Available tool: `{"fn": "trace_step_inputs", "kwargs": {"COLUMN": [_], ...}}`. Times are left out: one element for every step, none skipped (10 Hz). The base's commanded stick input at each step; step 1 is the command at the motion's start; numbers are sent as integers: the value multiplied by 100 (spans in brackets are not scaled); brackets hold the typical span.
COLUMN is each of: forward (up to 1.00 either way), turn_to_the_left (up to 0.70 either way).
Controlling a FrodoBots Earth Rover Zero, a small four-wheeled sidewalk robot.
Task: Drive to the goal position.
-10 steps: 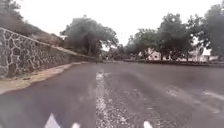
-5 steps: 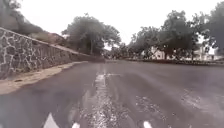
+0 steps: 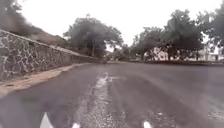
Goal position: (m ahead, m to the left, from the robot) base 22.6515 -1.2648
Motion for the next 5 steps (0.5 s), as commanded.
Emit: {"fn": "trace_step_inputs", "kwargs": {"forward": [85, 85, 85, 85, 85], "turn_to_the_left": [0, 0, 0, 0, 0]}}
